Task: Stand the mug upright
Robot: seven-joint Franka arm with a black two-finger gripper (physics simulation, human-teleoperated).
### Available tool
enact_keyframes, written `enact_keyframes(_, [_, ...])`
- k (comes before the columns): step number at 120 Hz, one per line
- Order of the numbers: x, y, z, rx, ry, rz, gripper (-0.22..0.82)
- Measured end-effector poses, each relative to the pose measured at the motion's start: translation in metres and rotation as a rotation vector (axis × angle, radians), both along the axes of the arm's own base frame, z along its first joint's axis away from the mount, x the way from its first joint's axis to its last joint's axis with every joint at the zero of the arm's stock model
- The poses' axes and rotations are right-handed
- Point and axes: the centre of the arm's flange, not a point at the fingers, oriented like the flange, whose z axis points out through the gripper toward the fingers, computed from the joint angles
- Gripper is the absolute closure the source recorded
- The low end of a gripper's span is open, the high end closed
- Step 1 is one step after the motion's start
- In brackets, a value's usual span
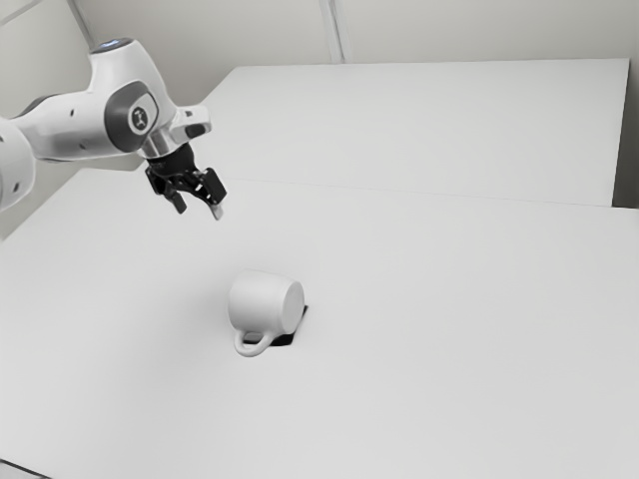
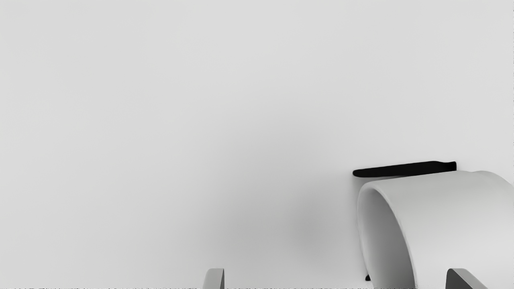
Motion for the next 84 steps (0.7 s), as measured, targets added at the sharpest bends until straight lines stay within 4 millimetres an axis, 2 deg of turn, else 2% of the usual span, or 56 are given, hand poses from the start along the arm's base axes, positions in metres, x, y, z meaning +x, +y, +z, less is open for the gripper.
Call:
enact_keyframes(15, [-0.011, 0.005, 0.005, -0.009, -0.008, -0.002, 0.0])
enact_keyframes(23, [-0.018, 0.009, -0.001, -0.025, -0.004, 0.005, 0.0])
enact_keyframes(53, [-0.052, 0.012, -0.066, -0.304, 0.111, 0.092, 0.0])
enact_keyframes(74, [-0.062, 0.027, -0.094, -0.487, 0.164, 0.14, 0.0])
enact_keyframes(84, [-0.063, 0.025, -0.107, -0.566, 0.182, 0.137, 0.0])
